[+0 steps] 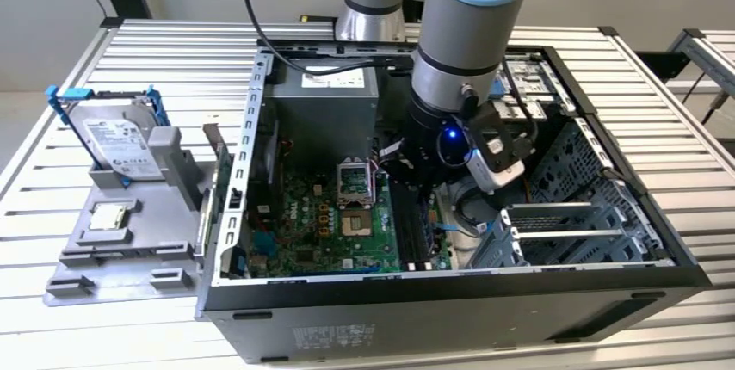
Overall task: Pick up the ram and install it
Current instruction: 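Insert the ram into the slot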
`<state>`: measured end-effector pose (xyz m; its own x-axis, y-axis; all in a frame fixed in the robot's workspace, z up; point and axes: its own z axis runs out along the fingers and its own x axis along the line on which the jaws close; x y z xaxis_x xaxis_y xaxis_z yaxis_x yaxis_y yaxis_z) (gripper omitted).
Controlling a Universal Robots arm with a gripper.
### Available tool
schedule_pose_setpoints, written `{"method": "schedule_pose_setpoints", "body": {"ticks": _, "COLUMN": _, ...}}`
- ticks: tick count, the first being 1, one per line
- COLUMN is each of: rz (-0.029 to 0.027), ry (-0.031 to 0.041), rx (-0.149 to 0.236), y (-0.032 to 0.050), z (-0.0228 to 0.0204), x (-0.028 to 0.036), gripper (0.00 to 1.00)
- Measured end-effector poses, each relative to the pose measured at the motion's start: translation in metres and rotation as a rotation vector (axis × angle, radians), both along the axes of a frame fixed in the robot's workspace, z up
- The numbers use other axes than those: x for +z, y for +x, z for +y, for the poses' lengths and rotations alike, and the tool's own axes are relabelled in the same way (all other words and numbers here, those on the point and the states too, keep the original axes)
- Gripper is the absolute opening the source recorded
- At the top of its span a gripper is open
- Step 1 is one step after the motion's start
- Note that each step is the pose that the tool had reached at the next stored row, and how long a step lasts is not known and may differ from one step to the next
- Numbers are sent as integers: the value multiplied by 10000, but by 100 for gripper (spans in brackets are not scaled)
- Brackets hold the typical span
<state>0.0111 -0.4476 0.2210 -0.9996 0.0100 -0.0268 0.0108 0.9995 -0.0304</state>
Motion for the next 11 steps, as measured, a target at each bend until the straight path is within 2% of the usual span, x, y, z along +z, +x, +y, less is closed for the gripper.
{"method": "schedule_pose_setpoints", "body": {"ticks": 11, "rz": -1, "ry": 2, "rx": -1, "y": -7, "z": -10, "x": -5, "gripper": 0}}
